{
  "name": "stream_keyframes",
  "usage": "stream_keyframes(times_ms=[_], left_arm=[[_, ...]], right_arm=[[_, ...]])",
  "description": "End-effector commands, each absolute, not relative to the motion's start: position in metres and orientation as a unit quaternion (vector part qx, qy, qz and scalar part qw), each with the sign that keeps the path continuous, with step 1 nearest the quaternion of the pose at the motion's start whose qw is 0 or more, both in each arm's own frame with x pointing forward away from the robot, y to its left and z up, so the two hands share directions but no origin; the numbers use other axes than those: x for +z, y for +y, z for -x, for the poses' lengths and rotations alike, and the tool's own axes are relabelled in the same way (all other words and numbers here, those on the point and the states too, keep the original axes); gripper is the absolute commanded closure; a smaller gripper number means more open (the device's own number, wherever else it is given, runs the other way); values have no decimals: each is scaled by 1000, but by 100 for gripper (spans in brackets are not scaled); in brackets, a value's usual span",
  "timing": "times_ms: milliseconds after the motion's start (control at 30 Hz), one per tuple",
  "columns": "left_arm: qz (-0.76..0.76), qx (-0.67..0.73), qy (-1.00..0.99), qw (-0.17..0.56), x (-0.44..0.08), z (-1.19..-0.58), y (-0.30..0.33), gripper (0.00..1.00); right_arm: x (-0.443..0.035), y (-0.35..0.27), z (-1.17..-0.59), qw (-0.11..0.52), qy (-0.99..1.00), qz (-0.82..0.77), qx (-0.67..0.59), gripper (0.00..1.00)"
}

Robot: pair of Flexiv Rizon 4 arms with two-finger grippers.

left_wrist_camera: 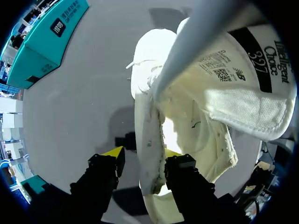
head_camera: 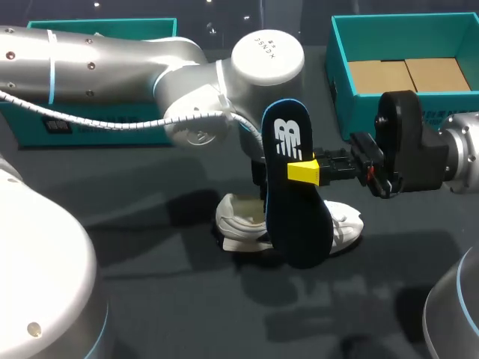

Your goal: Take the shoe out of the shoebox, open the shoe tongue, remove and reinsert the insole, then place the shoe into the shoebox

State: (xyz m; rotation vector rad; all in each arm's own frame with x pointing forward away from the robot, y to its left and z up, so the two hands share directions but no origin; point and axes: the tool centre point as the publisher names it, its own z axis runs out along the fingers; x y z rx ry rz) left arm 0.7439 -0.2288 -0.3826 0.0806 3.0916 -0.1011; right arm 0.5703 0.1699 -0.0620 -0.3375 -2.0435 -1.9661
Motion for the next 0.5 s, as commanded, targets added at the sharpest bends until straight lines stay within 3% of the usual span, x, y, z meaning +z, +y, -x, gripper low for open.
stream_keyframes(times_ms=[33, 67, 100, 133, 167, 500], left_arm=[[-25, -29, 999, 22, -385, -744, -233, 62], [-25, -29, 999, 21, -386, -744, -233, 64], [-25, -28, 999, 21, -386, -744, -234, 74], [-25, -27, 999, 21, -386, -743, -234, 93], [-25, -26, 999, 21, -387, -743, -235, 100], [-32, -21, 999, 1, -387, -742, -235, 100]], right_arm=[[-63, 171, -569, 141, -708, 118, -682, 100], [-63, 171, -569, 141, -708, 118, -682, 100], [-63, 171, -569, 141, -708, 118, -682, 100], [-63, 171, -569, 141, -708, 118, -682, 100], [-63, 171, -569, 141, -708, 118, -682, 100], [-63, 171, -569, 141, -708, 118, -682, 100]])
